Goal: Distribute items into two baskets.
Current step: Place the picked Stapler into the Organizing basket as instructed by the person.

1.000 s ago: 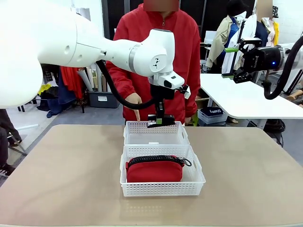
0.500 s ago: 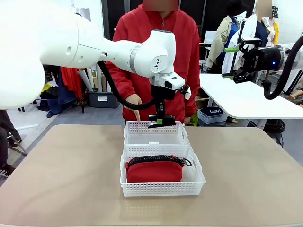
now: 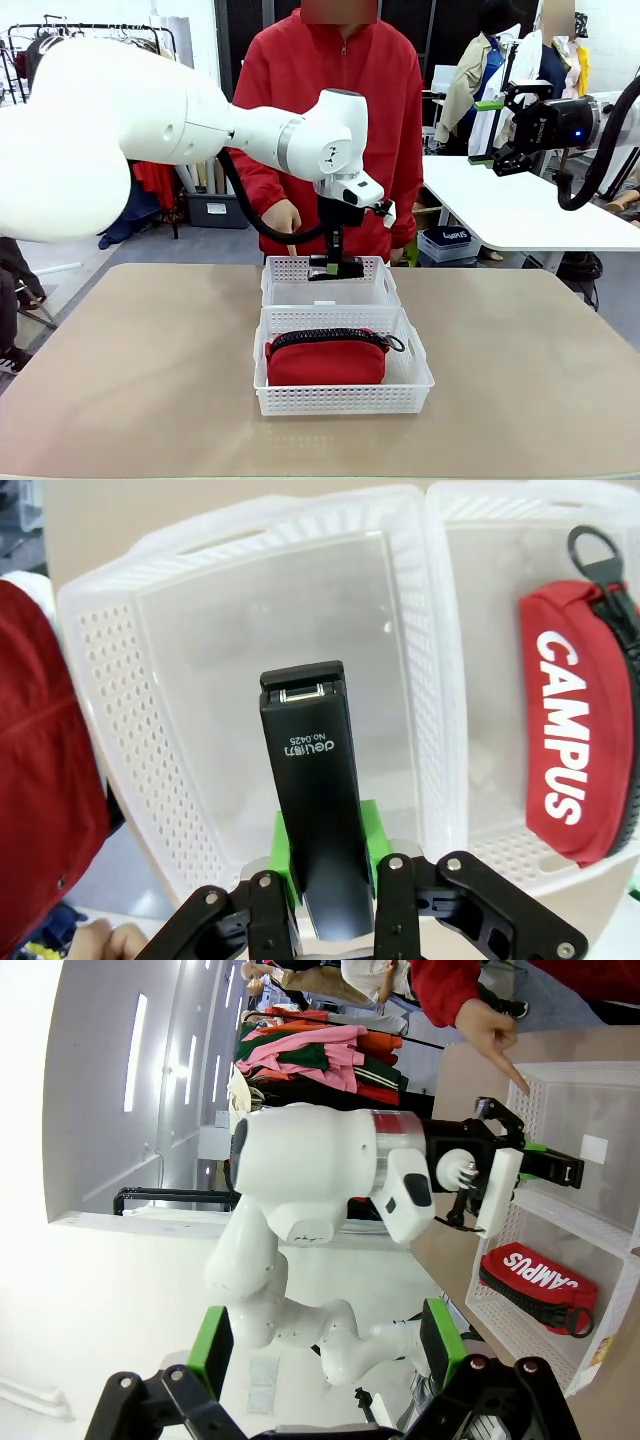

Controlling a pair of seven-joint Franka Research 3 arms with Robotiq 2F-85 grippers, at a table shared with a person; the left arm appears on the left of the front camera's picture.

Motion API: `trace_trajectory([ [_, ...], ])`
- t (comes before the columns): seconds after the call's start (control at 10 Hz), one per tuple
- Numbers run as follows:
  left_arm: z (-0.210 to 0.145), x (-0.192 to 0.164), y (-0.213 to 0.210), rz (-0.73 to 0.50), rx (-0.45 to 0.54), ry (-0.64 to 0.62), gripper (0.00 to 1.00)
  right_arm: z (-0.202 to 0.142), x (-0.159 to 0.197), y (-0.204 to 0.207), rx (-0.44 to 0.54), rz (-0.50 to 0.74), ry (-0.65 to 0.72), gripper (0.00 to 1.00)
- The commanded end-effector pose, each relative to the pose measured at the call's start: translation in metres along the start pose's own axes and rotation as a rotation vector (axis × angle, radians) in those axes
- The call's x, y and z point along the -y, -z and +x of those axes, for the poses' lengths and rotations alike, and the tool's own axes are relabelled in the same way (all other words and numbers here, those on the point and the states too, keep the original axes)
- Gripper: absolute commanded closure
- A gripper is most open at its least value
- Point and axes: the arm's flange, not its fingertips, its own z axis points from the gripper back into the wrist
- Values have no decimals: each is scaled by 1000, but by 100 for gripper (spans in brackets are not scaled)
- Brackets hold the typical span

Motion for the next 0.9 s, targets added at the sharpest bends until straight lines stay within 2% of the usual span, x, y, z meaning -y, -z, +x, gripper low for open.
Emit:
trace_trajectory([
  [0.0,-1,-4,4,10,-8,36,100,-2,-2,0,1,3,-2,0],
  [0.8,-8,0,77,10,-72,34,100,-2,-2,0,1,3,-2,0],
])
